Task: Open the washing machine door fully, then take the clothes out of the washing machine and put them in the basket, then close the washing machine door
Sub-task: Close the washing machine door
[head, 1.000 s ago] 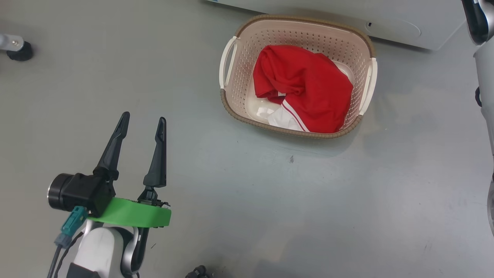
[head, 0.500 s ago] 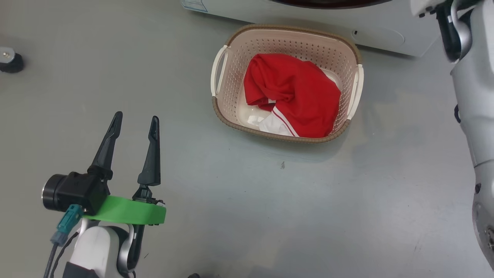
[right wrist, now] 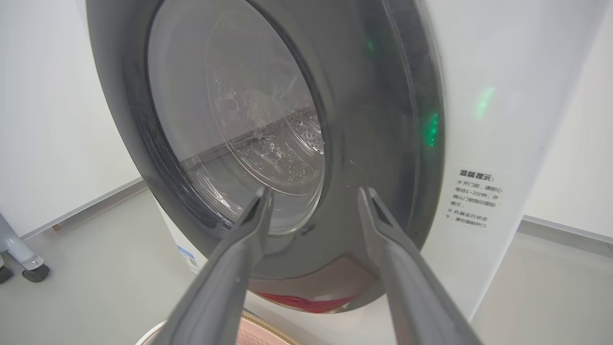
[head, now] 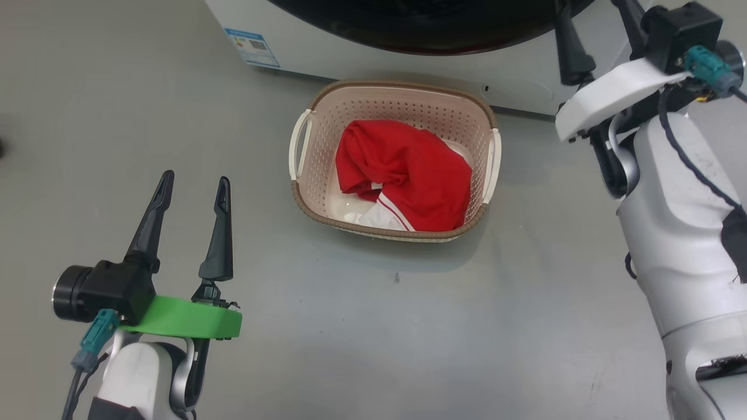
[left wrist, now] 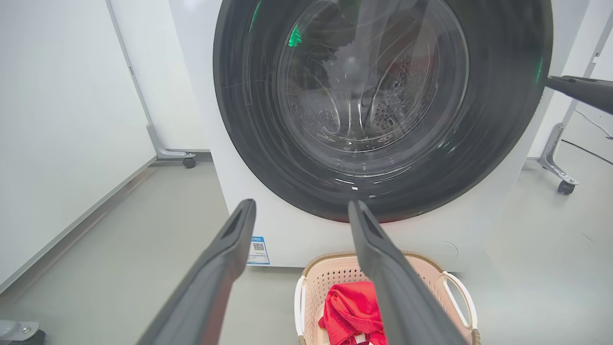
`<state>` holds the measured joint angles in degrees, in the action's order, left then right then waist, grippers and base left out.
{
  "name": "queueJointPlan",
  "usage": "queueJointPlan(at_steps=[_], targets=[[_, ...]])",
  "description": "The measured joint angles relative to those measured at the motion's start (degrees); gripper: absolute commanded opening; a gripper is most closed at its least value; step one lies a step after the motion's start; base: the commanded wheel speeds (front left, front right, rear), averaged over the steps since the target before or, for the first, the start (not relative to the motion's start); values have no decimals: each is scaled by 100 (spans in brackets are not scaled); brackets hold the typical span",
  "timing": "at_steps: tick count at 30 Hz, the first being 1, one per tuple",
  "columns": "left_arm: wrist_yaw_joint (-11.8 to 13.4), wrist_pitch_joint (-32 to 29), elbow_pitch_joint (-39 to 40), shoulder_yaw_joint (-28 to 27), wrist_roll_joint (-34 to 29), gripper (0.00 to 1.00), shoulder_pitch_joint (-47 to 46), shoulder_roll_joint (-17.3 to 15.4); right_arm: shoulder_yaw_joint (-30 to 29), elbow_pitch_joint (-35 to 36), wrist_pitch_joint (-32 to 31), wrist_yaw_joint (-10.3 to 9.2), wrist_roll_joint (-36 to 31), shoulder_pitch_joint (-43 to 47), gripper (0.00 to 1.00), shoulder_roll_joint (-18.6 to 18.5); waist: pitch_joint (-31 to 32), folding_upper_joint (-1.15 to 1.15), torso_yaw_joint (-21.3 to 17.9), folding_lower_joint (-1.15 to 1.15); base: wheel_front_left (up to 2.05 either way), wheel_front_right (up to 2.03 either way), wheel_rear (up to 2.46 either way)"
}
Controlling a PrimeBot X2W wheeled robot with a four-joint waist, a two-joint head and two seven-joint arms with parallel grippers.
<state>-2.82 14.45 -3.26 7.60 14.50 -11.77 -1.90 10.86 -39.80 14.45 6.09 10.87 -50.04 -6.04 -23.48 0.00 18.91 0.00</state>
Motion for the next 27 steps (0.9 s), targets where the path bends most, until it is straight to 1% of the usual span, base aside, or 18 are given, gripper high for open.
queueJointPlan(at_steps=[3,10,14,21,27], targets=[[0,-1,-1,-49,-15,100,7,-7,-4,160,1,35,65,342,100,75,120,0,-142,0,0,0,0],[0,0,-79,-144,-87,100,141,-51,-168,597,1,35,237,1067,100,116,419,0,-482,0,0,0,0],[-7,-1,-210,-146,-101,100,281,-54,-286,810,0,34,324,1633,100,160,627,0,-652,0,0,0,0],[-8,-1,-399,-211,-142,100,661,-99,-263,1096,0,31,321,2616,100,225,1009,0,-942,0,0,0,0],[-8,-1,-588,-229,-141,100,1049,-119,-171,1434,0,24,314,3267,100,254,1325,0,-1229,0,0,0,0]])
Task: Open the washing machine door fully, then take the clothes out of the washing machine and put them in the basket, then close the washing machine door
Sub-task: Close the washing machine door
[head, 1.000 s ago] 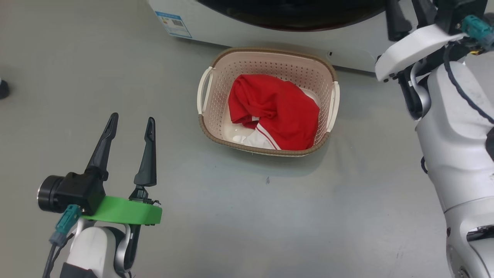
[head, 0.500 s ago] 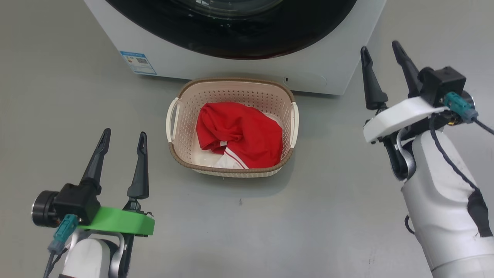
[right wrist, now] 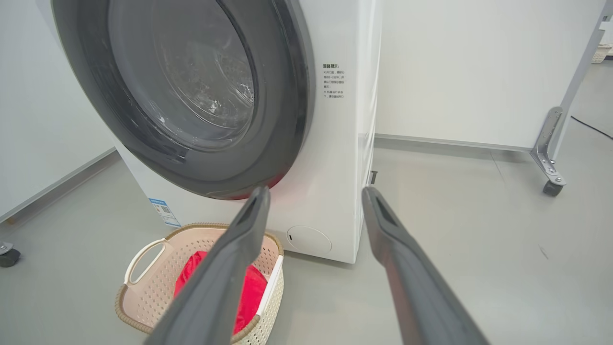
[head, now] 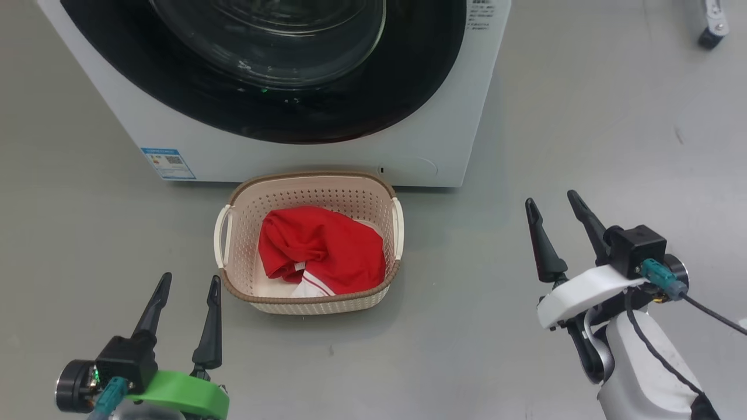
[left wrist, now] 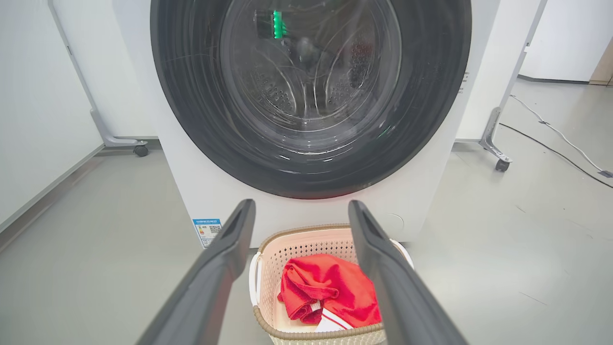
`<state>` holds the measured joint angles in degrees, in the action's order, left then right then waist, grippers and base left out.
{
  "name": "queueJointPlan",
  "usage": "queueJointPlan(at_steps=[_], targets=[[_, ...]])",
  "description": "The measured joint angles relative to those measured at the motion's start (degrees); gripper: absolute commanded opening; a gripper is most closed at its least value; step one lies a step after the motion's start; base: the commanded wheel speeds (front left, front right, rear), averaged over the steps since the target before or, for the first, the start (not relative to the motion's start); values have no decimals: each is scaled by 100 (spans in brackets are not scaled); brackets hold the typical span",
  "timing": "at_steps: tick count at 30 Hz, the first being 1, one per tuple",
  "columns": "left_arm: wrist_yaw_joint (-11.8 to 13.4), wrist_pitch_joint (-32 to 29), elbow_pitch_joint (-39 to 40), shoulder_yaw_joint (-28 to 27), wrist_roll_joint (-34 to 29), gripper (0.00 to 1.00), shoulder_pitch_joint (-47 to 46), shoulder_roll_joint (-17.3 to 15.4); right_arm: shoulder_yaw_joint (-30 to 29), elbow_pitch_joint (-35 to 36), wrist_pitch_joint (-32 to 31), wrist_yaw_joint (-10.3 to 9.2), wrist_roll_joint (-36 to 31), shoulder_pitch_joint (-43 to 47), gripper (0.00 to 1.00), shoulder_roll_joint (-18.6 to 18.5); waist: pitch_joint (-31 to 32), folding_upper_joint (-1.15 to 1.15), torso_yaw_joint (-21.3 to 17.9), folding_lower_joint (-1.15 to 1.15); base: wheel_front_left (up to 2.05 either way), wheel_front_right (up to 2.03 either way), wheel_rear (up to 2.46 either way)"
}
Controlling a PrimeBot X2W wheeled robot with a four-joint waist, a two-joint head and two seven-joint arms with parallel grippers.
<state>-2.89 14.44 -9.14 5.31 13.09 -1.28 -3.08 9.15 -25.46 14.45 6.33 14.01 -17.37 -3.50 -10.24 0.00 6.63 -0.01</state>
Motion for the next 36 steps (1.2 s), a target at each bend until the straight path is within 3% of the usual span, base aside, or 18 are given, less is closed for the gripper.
queueJointPlan(at_steps=[17,36], targets=[[1,0,-146,35,3,100,656,-1,151,760,0,-181,1,1352,100,62,724,0,-580,0,0,0,0],[13,0,-38,104,46,100,1006,0,119,1313,-1,-354,9,1984,100,92,960,0,-684,0,0,0,0]])
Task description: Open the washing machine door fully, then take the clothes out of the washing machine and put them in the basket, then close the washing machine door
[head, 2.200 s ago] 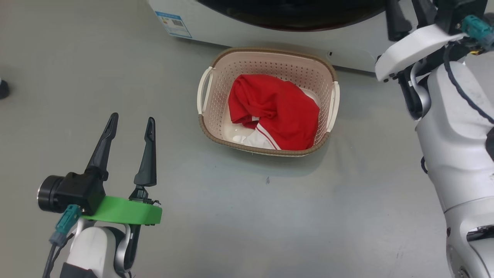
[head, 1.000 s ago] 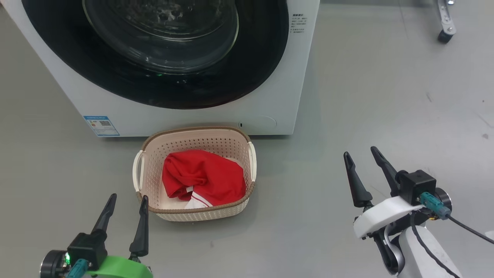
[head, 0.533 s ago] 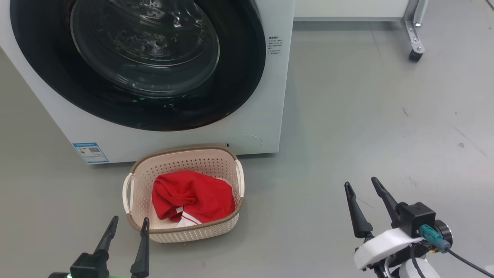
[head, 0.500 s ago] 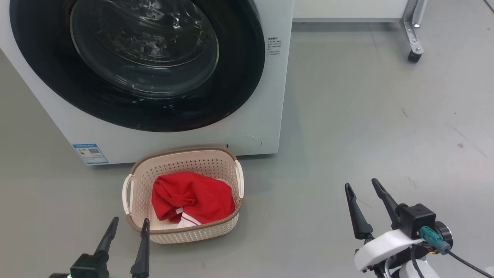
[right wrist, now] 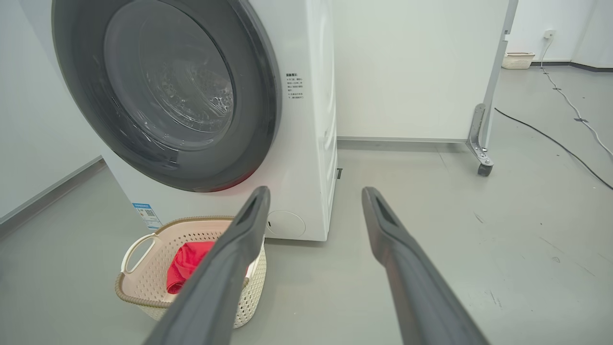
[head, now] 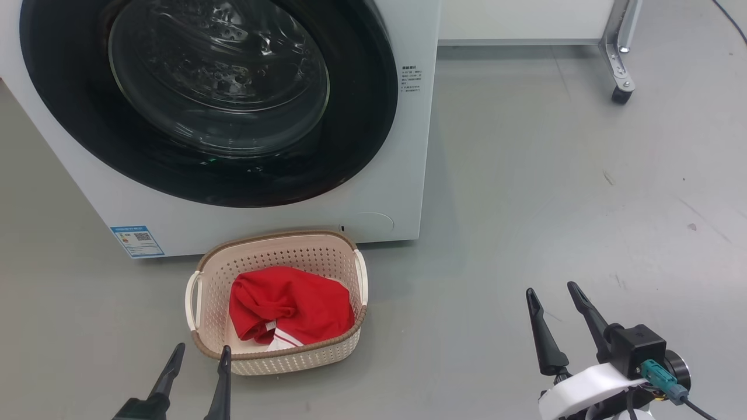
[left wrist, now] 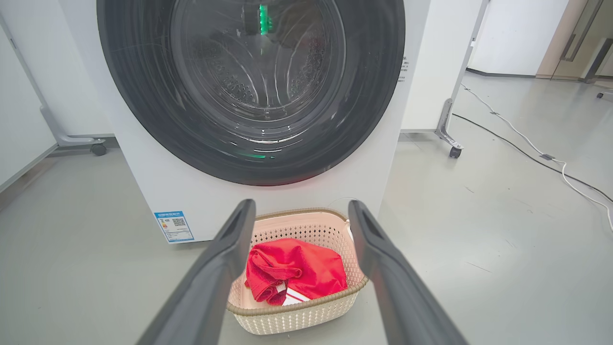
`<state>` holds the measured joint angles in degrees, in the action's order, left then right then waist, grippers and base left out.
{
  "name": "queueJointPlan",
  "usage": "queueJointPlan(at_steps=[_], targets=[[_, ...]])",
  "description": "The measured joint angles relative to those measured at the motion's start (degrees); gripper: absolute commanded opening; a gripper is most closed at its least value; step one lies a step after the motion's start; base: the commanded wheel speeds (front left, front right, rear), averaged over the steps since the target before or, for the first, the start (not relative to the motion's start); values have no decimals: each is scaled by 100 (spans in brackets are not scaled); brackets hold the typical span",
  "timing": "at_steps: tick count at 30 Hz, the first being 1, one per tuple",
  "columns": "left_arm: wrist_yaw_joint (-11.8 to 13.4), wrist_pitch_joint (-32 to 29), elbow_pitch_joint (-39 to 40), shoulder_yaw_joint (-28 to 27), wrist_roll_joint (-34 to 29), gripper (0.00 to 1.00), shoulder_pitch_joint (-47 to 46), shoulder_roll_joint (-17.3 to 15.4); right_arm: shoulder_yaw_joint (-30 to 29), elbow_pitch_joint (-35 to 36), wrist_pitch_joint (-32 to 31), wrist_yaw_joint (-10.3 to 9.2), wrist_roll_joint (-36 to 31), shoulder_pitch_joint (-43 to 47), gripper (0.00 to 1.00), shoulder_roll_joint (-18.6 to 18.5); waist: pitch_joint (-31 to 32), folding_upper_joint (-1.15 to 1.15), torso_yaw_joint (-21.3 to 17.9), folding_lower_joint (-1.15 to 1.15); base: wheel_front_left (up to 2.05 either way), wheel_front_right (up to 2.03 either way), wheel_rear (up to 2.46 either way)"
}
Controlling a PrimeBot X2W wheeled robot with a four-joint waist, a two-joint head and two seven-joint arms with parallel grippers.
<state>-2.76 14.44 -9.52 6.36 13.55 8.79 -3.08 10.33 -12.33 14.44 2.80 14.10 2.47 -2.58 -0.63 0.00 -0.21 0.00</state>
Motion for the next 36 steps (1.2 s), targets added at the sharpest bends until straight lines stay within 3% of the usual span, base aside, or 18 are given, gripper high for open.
queueJointPlan(at_steps=[36], targets=[[75,0,148,93,7,100,87,0,38,313,0,-138,0,392,100,9,57,0,43,0,0,0,0]])
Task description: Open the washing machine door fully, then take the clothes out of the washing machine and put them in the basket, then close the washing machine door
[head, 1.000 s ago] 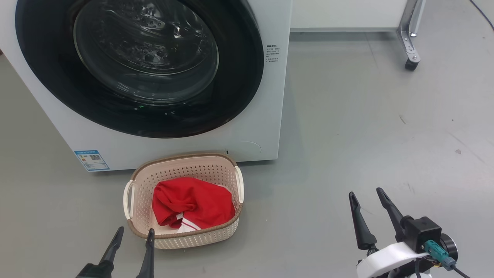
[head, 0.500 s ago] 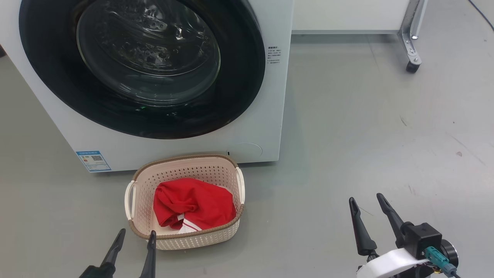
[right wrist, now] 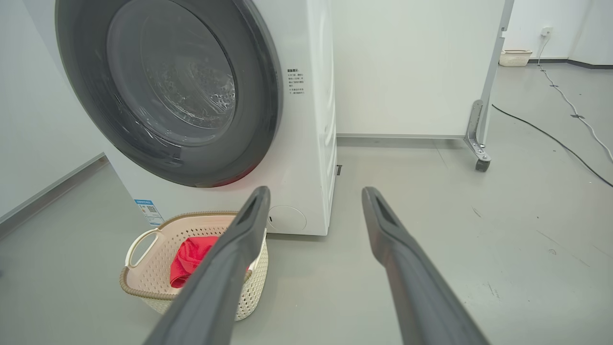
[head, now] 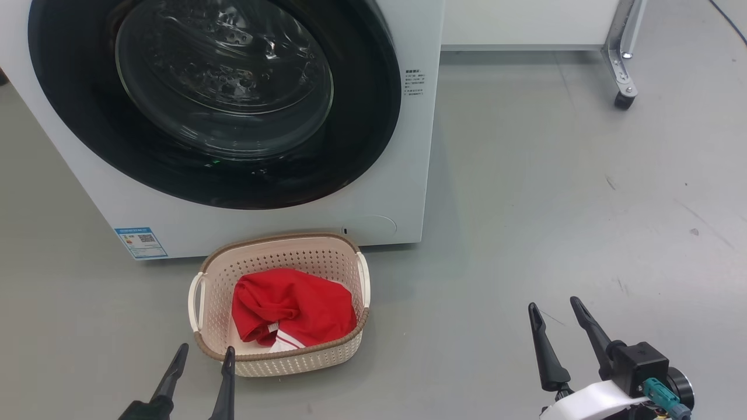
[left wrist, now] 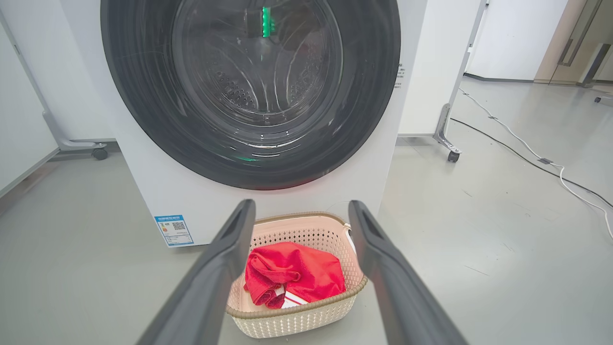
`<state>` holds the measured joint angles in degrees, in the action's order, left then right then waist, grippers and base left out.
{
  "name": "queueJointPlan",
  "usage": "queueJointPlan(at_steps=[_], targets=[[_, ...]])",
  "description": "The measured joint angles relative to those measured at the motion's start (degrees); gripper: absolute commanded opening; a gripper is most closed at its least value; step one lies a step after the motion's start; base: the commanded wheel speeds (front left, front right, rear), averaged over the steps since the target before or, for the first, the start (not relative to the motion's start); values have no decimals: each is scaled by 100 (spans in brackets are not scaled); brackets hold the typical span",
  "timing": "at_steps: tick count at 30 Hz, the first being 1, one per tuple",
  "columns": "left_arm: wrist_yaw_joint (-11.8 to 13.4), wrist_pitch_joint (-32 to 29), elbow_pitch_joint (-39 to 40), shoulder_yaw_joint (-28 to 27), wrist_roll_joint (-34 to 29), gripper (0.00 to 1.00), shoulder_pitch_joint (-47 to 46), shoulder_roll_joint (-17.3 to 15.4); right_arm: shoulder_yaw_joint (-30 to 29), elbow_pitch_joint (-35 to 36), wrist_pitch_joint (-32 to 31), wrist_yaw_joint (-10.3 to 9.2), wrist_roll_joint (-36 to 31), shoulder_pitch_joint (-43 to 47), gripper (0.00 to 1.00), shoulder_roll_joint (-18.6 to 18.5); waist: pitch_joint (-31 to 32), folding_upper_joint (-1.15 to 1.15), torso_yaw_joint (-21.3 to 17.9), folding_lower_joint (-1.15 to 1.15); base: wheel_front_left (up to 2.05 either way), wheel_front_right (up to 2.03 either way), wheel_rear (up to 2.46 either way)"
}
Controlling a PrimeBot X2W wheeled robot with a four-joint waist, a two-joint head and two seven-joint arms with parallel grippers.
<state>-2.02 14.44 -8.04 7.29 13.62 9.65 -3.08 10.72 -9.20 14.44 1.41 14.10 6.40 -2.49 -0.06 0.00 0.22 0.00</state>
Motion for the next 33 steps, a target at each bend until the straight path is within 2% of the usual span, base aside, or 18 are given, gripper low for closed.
queueJointPlan(at_steps=[1,8,12,33], targets=[[4,0,10,0,0,0,0,0,0,7,0,0,0,0,0,0,-2,0,0,0,0,0,0],[-1,-26,-288,40,1,0,19,70,24,-264,-9,3,11,121,0,48,-4,0,0,0,0,0,0],[-7,-34,-286,38,212,0,19,70,33,-233,-9,5,180,142,0,49,-6,0,-2,0,0,0,0],[-89,-445,-290,-154,2035,0,-71,70,-232,-103,-298,54,2068,116,0,35,-13,0,-3,0,0,0,0]])
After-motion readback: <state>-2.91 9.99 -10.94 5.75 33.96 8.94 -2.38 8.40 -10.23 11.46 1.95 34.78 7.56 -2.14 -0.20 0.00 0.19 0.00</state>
